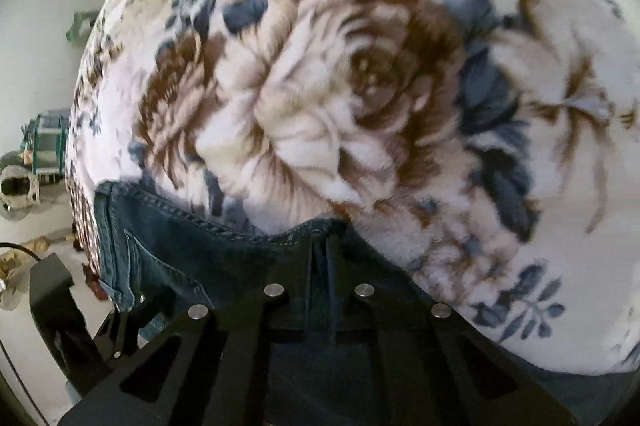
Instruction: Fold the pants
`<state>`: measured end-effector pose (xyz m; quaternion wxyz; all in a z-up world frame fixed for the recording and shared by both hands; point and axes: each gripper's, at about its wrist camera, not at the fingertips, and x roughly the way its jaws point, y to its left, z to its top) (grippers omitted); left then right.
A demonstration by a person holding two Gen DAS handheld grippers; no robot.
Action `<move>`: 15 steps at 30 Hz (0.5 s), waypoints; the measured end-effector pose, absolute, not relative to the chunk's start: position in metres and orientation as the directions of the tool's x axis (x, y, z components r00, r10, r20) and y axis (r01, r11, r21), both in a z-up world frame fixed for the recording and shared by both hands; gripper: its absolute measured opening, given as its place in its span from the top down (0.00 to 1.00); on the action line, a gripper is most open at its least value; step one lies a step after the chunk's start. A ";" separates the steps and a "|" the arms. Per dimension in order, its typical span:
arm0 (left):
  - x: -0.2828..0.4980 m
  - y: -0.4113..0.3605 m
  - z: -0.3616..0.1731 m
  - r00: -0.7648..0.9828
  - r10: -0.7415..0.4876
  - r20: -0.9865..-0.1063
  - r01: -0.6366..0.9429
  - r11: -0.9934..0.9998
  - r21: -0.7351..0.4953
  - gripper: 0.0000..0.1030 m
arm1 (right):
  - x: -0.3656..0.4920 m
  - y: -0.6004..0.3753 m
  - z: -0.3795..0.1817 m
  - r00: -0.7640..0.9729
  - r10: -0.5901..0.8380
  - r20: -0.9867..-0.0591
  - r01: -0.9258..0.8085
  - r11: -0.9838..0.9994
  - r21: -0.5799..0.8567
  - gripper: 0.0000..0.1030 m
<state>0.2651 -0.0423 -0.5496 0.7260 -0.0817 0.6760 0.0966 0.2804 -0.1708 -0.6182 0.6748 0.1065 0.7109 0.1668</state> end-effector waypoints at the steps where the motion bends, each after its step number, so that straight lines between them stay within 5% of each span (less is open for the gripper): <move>1: 0.265 -0.038 -0.546 0.076 0.037 -0.996 -0.255 0.967 0.016 0.00 | 0.282 -0.176 -0.612 -0.033 0.369 -0.929 -0.067 0.926 0.370 0.99; 7: 0.269 -0.020 -0.561 0.044 0.082 -0.996 -0.260 0.963 0.068 0.00 | 0.299 -0.195 -0.636 -0.172 0.505 -0.846 0.072 0.863 0.500 0.93; 11: 0.269 -0.022 -0.563 0.046 0.114 -0.992 -0.250 0.963 0.099 0.00 | 0.306 -0.195 -0.634 -0.175 0.544 -0.821 0.105 0.839 0.533 0.64; 15: 0.268 -0.022 -0.564 0.052 0.124 -0.991 -0.254 0.961 0.107 0.00 | 0.303 -0.184 -0.646 -0.255 0.538 -0.804 0.080 0.840 0.537 0.61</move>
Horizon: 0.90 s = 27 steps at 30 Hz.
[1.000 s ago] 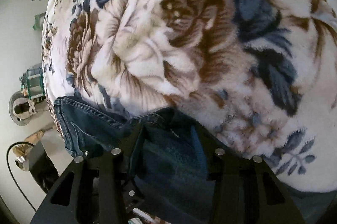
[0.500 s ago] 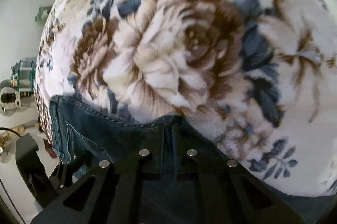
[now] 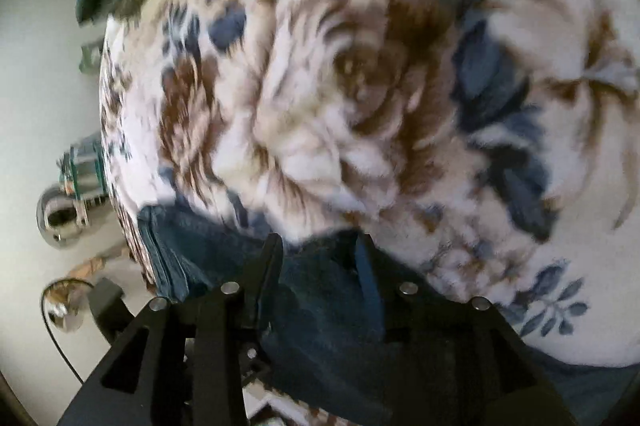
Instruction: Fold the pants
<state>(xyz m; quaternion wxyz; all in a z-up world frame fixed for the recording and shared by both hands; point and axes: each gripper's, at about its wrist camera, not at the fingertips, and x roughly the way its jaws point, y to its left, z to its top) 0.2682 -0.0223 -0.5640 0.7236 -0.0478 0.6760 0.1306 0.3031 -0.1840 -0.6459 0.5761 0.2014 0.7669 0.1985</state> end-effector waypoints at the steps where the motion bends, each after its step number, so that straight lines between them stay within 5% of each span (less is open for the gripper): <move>1: 0.269 -0.023 -0.564 0.052 0.124 -0.991 -0.252 0.962 0.107 0.00 | 0.300 -0.178 -0.653 -0.295 0.516 -0.804 0.063 0.850 0.523 0.61; 5: 0.267 -0.034 -0.569 0.050 0.129 -0.990 -0.237 0.965 0.113 0.00 | 0.286 -0.161 -0.657 -0.262 0.421 -0.868 -0.042 0.894 0.446 0.80; 11: 0.263 -0.041 -0.579 0.060 0.153 -0.986 -0.197 0.970 0.139 0.00 | 0.281 -0.161 -0.658 -0.180 0.380 -0.907 0.004 0.922 0.386 0.82; 14: 0.260 -0.049 -0.569 0.059 0.176 -0.983 -0.189 0.969 0.162 0.00 | 0.280 -0.174 -0.648 -0.158 0.439 -0.884 0.036 0.898 0.439 0.75; 16: 0.257 -0.057 -0.554 0.087 0.174 -0.981 -0.178 0.971 0.157 0.00 | 0.276 -0.200 -0.627 -0.097 0.481 -0.871 0.042 0.877 0.479 0.44; 18: 0.250 -0.074 -0.535 0.125 0.167 -0.978 -0.157 0.977 0.147 0.00 | 0.263 -0.239 -0.597 0.042 0.509 -0.860 0.082 0.856 0.511 0.28; 27: 0.219 -0.231 -0.522 0.092 0.032 -0.995 0.132 0.990 0.044 0.00 | 0.075 -0.497 -0.571 0.335 0.309 -0.890 0.636 0.623 0.456 0.27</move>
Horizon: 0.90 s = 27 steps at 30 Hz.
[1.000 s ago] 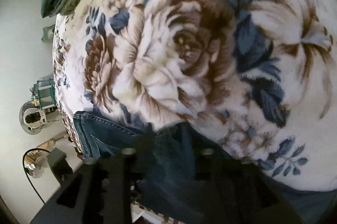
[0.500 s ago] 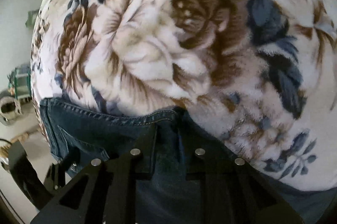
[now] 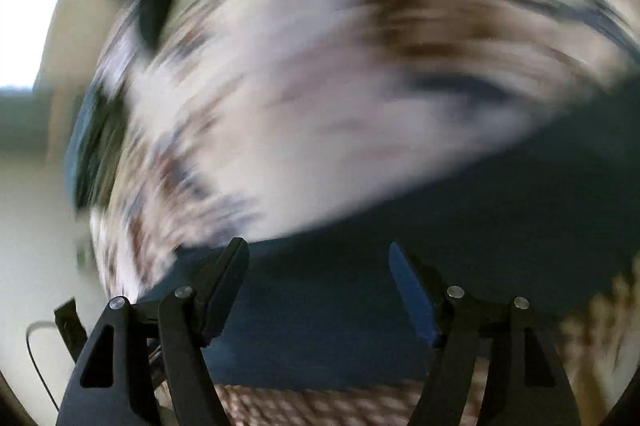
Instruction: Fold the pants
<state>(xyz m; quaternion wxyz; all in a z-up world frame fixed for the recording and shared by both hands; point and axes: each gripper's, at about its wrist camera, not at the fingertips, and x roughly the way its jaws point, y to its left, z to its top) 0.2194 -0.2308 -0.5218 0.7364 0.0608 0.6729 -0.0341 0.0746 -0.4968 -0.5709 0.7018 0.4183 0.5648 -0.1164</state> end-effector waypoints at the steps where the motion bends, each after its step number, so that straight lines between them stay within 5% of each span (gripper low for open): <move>1: 0.216 -0.248 -0.524 0.084 0.021 -0.996 0.164 0.986 0.034 0.00 | 0.049 -0.523 -0.573 0.343 0.275 -0.898 0.691 0.574 0.439 0.27; 7: 0.195 -0.361 -0.550 0.037 -0.018 -0.999 0.321 0.947 -0.005 0.00 | -0.090 -0.665 -0.598 0.420 0.109 -0.901 0.863 0.258 0.434 0.41; 13: 0.189 -0.412 -0.601 -0.037 0.054 -0.998 0.357 0.933 0.037 0.00 | -0.124 -0.749 -0.641 0.562 0.094 -0.822 0.817 0.093 0.569 0.42; 16: 0.190 -0.412 -0.613 -0.046 0.050 -0.998 0.334 0.942 0.031 0.00 | -0.115 -0.767 -0.650 0.633 0.084 -0.770 0.764 0.091 0.639 0.61; 20: 0.196 -0.401 -0.617 -0.041 0.000 -0.999 0.306 0.952 -0.013 0.00 | -0.098 -0.781 -0.655 0.723 0.102 -0.684 0.675 0.107 0.730 0.60; 21: 0.196 -0.397 -0.619 -0.030 -0.015 -0.999 0.301 0.953 -0.023 0.00 | -0.089 -0.782 -0.662 0.725 0.120 -0.678 0.669 0.110 0.735 0.50; 23: 0.194 -0.395 -0.620 -0.008 -0.025 -1.000 0.292 0.956 -0.026 0.00 | -0.080 -0.783 -0.675 0.726 0.160 -0.669 0.662 0.097 0.743 0.50; 24: 0.191 -0.393 -0.621 0.000 -0.025 -1.000 0.289 0.957 -0.024 0.00 | -0.076 -0.784 -0.677 0.733 0.153 -0.663 0.656 0.096 0.748 0.55; 25: 0.190 -0.393 -0.621 0.008 -0.023 -1.000 0.287 0.958 -0.019 0.00 | -0.075 -0.783 -0.675 0.725 0.146 -0.673 0.665 0.107 0.739 0.80; 26: 0.189 -0.390 -0.619 0.008 -0.021 -1.000 0.287 0.958 -0.018 0.00 | -0.071 -0.783 -0.674 0.701 0.136 -0.700 0.689 0.128 0.714 0.92; 27: 0.185 -0.391 -0.617 0.003 -0.020 -1.000 0.288 0.958 -0.018 0.00 | -0.067 -0.783 -0.672 0.679 0.123 -0.724 0.709 0.147 0.690 0.93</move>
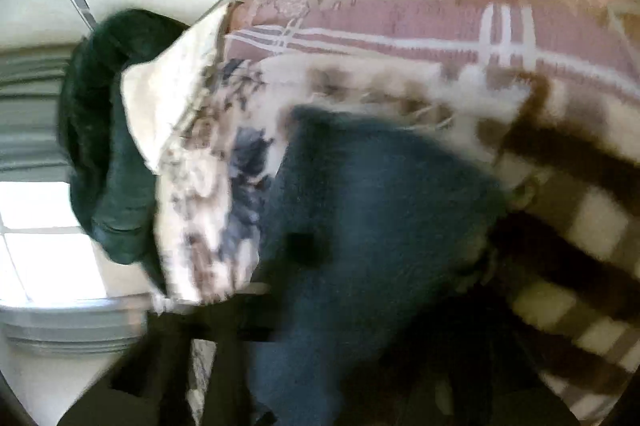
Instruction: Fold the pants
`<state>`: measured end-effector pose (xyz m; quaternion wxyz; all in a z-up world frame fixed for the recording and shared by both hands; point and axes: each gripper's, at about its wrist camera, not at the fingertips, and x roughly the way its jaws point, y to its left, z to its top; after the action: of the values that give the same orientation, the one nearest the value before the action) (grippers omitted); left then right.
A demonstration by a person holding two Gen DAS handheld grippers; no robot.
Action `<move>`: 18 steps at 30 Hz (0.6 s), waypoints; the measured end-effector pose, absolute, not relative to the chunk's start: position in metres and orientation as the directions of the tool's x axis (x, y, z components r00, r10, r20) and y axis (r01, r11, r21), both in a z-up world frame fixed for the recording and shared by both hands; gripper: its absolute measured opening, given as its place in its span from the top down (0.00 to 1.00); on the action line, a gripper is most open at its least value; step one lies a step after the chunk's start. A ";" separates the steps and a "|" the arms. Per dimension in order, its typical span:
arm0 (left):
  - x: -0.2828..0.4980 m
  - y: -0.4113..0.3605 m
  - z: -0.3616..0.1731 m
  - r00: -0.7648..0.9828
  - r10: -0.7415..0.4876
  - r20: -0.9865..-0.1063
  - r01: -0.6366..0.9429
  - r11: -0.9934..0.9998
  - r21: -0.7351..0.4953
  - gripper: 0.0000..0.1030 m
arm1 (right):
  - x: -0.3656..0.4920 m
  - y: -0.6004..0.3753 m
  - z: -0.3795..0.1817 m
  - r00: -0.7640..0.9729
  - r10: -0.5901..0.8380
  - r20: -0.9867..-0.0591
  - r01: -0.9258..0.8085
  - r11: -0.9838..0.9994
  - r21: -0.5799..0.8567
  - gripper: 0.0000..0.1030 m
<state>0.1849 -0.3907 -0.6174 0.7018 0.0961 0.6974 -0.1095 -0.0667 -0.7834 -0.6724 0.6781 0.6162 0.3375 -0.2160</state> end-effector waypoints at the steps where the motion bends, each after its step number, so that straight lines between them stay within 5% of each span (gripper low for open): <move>1: 0.186 -0.389 -0.615 -0.001 -0.019 -1.000 0.289 0.957 -0.019 0.00 | -0.066 -0.782 -0.668 0.670 0.107 -0.734 0.717 0.159 0.678 0.93; 9: 0.188 -0.349 -0.561 0.050 -0.065 -0.997 0.194 0.980 -0.054 0.00 | -0.046 -0.733 -0.573 0.707 0.050 -0.706 0.656 0.326 0.681 0.93; 18: 0.192 -0.228 -0.521 0.134 -0.098 -0.986 0.066 0.994 -0.089 0.00 | 0.021 -0.568 -0.511 0.702 0.227 -0.675 0.480 0.549 0.684 0.93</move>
<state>0.1916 -0.2279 -0.5207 0.7529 -0.0119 0.6558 -0.0544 0.0209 -0.5683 -0.5113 0.7949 0.4681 0.3776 -0.0797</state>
